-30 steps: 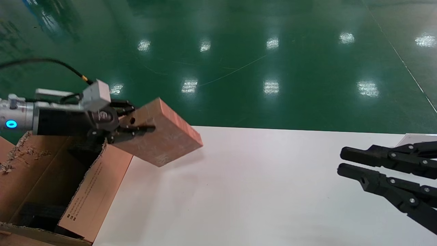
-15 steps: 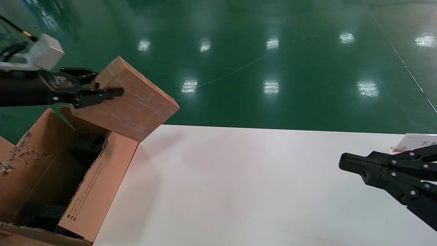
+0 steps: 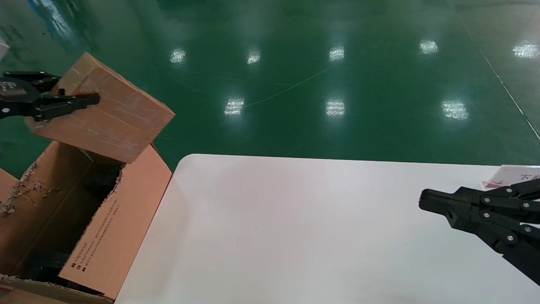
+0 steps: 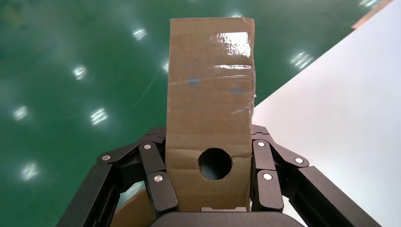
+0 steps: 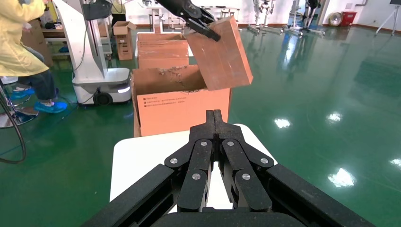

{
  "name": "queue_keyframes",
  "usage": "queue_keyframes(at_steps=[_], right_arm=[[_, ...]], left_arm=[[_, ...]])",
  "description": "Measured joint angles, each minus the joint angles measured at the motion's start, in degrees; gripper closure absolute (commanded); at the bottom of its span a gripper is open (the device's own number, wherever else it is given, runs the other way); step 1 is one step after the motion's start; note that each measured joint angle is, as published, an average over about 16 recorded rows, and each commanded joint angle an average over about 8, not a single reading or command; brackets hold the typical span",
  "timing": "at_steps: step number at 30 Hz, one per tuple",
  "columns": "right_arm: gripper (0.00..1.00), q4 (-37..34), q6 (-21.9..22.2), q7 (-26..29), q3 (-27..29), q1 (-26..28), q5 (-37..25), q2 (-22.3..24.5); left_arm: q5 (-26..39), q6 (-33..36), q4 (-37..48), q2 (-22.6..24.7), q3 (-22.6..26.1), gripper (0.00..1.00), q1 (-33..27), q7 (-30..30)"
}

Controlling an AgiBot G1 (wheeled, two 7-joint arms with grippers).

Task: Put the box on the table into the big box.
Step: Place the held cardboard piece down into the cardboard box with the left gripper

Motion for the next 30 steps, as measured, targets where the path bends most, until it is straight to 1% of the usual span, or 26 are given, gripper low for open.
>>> queue_keyframes(at_steps=[10, 17, 23, 30], right_arm=[[1.00, 0.0, 0.0, 0.0, 0.0, 0.0, 0.0, 0.0], [1.00, 0.0, 0.0, 0.0, 0.0, 0.0, 0.0, 0.0], [1.00, 0.0, 0.0, 0.0, 0.0, 0.0, 0.0, 0.0], [1.00, 0.0, 0.0, 0.0, 0.0, 0.0, 0.0, 0.0]], left_arm=[[1.8, -2.0, -2.6, -3.7, 0.7, 1.00, -0.9, -3.1], [2.5, -2.9, -3.6, -5.8, 1.1, 1.00, 0.0, -5.5], [3.3, -4.1, -3.0, -7.2, 1.8, 1.00, 2.5, -6.9], [3.2, -7.4, 0.0, -7.5, 2.3, 1.00, 7.4, -7.3]])
